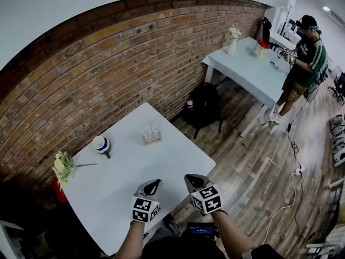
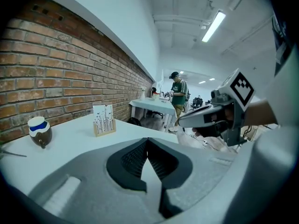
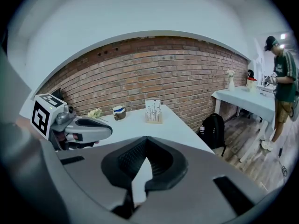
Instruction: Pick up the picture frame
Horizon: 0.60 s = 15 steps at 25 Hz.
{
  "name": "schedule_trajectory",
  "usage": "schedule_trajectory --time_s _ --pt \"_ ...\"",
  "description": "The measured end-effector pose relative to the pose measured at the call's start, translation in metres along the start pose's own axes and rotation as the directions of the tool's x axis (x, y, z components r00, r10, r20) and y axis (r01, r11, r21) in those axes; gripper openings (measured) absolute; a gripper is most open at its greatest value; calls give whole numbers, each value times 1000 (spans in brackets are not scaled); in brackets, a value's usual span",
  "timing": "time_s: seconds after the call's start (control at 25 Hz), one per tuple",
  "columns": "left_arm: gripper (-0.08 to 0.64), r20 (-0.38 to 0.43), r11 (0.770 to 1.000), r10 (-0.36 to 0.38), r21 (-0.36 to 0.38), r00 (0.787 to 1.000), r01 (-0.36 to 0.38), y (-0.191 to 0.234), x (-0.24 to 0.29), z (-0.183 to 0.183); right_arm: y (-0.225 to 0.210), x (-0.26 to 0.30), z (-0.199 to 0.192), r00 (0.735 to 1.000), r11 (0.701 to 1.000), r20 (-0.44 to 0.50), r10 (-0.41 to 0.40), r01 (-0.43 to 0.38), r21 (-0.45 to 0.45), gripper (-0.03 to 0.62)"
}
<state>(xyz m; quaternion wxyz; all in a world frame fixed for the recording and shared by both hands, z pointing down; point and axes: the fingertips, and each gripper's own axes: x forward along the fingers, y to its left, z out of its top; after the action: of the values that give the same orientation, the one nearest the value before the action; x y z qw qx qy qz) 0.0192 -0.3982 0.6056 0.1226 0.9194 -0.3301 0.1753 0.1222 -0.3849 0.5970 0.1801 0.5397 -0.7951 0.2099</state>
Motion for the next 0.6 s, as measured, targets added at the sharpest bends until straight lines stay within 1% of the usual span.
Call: schedule_trajectory --time_s 0.32,0.6 --pt "12 -12 999 21 -30 1000 -21 16 7 2 -1 19 12 999 999 -24 36 -36 -21 8" --pt "12 -2 998 62 -20 998 -62 20 10 15 -2 29 30 996 995 -10 87 -87 -50 9"
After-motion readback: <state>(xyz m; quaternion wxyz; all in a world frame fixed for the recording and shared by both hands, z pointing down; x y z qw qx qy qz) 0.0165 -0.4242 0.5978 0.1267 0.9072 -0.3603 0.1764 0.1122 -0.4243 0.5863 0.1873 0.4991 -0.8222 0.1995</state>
